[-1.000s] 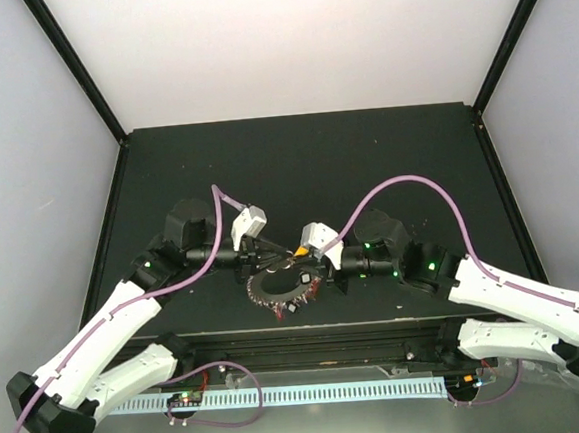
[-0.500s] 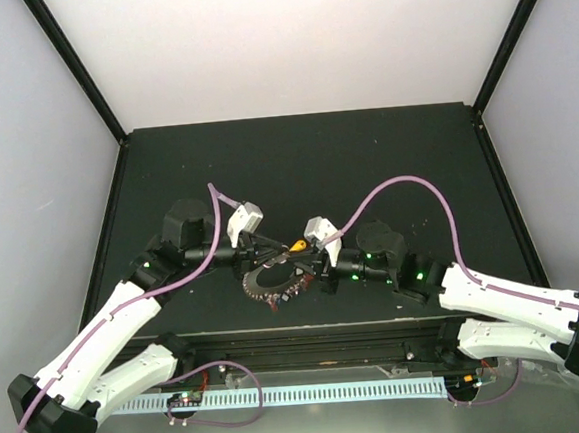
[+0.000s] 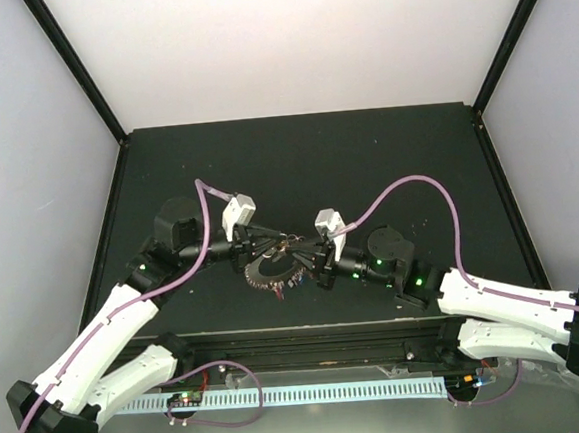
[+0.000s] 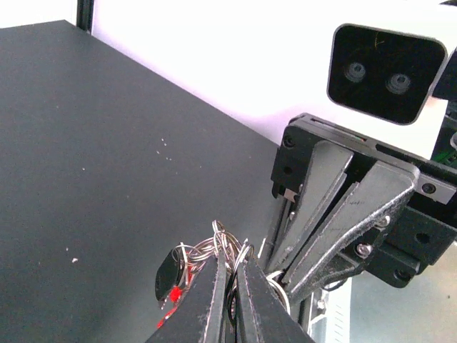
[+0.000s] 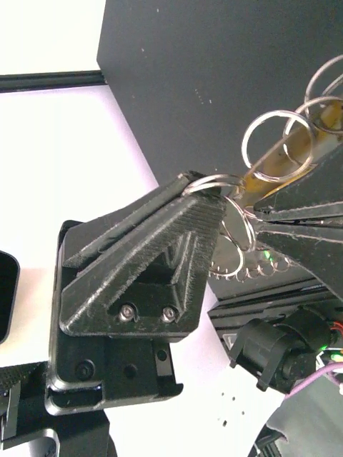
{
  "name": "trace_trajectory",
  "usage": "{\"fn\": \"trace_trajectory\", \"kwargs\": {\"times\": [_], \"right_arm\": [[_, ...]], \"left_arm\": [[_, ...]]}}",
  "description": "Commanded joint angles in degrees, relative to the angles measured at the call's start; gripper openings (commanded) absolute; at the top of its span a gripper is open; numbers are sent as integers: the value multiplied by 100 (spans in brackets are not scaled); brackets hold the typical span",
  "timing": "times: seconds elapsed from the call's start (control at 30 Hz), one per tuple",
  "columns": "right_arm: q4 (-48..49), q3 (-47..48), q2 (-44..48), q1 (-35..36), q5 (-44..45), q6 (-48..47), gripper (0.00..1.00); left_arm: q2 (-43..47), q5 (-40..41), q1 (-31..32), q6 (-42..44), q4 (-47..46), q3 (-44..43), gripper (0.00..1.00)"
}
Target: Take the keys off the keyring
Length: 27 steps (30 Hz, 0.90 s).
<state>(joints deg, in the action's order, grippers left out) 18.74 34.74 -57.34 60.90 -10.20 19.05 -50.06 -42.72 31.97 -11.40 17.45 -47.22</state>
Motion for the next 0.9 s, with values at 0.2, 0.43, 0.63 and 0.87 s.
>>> {"fn": "trace_trajectory", "kwargs": {"times": [0.2,0.43,0.63,0.87], "right_arm": [[309,-177,-104,246,-556,276,1],[394,-246,46,246,-328,319,1],[-1013,-161,753,57,1465,-47,1],[-2490,-446,612,-1868,1605,940,1]], "left_arm": [[512,48,-321,-581,-1284,82,2],[516,103,-549,-471,-1127,50,2],[678,1727,-625,-32,-288,-119,1],[688,2416,-766,-77,-169,-51,1]]}}
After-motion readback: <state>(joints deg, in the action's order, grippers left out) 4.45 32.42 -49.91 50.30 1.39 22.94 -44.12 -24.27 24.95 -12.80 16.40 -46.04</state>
